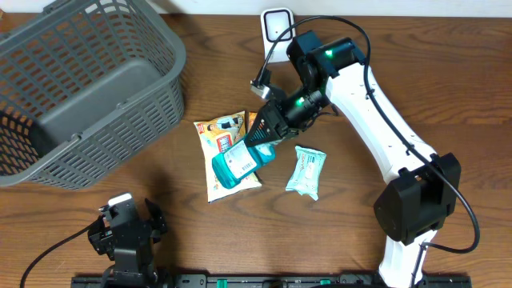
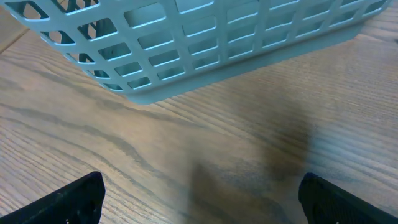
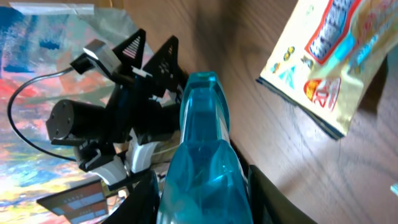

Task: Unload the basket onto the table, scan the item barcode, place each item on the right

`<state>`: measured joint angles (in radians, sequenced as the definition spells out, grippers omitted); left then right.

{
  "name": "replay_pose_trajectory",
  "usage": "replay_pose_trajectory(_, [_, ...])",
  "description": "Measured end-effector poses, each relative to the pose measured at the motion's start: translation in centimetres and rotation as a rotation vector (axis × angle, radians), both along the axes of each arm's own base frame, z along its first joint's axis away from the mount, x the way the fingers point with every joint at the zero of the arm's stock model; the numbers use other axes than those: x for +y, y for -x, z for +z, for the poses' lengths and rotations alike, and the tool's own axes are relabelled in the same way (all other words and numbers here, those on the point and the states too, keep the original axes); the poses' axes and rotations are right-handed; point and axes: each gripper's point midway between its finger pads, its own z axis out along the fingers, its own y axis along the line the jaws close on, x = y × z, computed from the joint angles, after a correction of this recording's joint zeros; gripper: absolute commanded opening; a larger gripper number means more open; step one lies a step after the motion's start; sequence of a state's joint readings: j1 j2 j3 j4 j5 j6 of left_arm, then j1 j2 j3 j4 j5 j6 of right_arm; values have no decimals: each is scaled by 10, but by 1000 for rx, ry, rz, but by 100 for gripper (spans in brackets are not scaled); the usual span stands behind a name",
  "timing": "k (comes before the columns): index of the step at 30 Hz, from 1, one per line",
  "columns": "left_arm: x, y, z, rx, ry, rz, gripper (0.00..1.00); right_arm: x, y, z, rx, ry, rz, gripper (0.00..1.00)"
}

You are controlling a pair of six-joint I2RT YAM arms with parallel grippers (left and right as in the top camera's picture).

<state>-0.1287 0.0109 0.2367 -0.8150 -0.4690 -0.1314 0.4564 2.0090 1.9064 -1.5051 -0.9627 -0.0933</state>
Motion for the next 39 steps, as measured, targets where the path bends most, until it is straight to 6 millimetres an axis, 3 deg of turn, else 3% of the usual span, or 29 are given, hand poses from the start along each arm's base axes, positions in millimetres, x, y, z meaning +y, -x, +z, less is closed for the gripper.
replay_pose_trajectory(21, [0, 0, 0, 0, 0, 0, 100, -2, 2, -2, -34, 0, 31, 1])
replay_pose_trajectory(25, [0, 0, 0, 0, 0, 0, 100, -8, -4, -13, -70, 70, 25, 1])
replay_pose_trajectory(27, [0, 0, 0, 0, 0, 0, 100, -15, -13, -24, -97, 155, -5, 1])
replay_pose_trajectory(29, [0, 0, 0, 0, 0, 0, 100, -38, -31, -46, -140, 373, -100, 1])
replay_pose_trajectory(32, [0, 0, 0, 0, 0, 0, 100, -71, -53, -64, -205, 614, -221, 1])
replay_pose_trajectory(35, [0, 0, 0, 0, 0, 0, 100, -92, -80, -70, -299, 750, -345, 1])
replay_pose_trajectory(39, [0, 0, 0, 0, 0, 0, 100, -105, -120, -66, -448, 824, -488, 1])
